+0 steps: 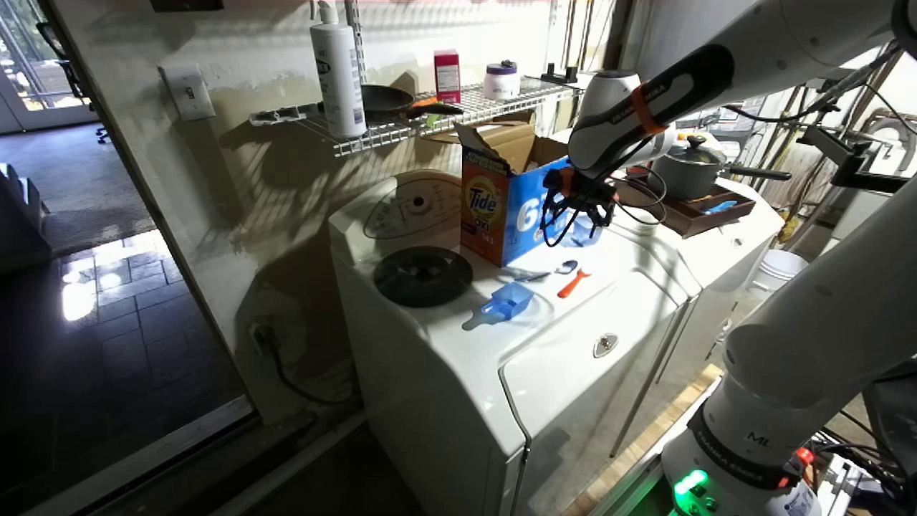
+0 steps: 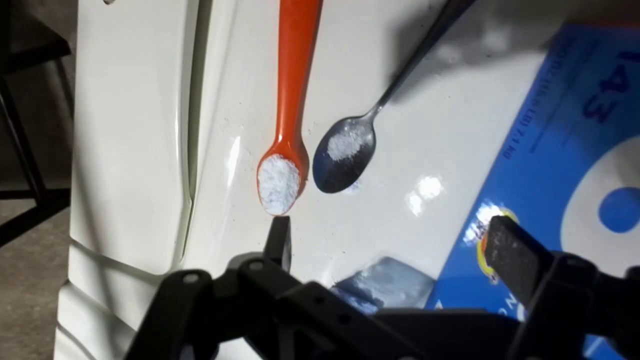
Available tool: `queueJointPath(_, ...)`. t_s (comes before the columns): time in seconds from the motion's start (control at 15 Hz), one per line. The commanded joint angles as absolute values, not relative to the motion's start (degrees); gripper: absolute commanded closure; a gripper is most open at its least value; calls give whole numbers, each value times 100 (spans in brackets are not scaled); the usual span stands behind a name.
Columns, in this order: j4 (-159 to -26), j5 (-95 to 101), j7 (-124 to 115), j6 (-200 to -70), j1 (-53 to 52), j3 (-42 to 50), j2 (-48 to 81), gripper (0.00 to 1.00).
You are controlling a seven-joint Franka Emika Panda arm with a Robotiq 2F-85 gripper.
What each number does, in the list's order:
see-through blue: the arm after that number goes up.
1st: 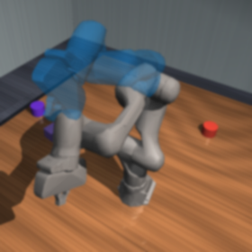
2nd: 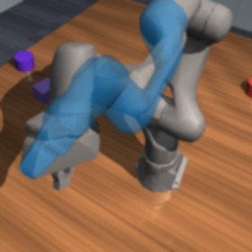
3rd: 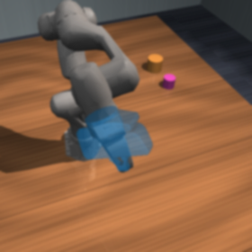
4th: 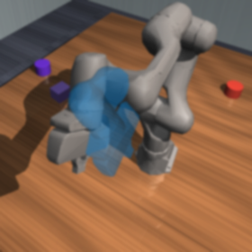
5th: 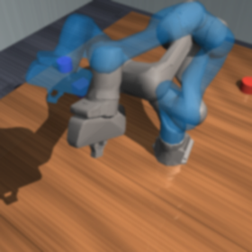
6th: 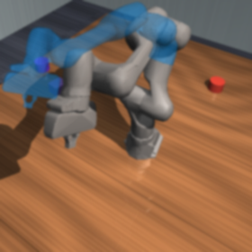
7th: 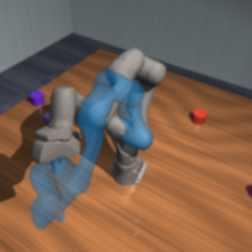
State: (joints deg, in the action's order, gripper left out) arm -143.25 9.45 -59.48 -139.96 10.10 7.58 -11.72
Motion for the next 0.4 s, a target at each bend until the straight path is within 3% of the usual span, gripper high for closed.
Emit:
queueJointPath(0.0,-14700,1248,-6305,-14247,1253,495,-1787,0)
queueJointPath(0.33,-14565,981,-6019,-14122,1303,434,-1752,0)
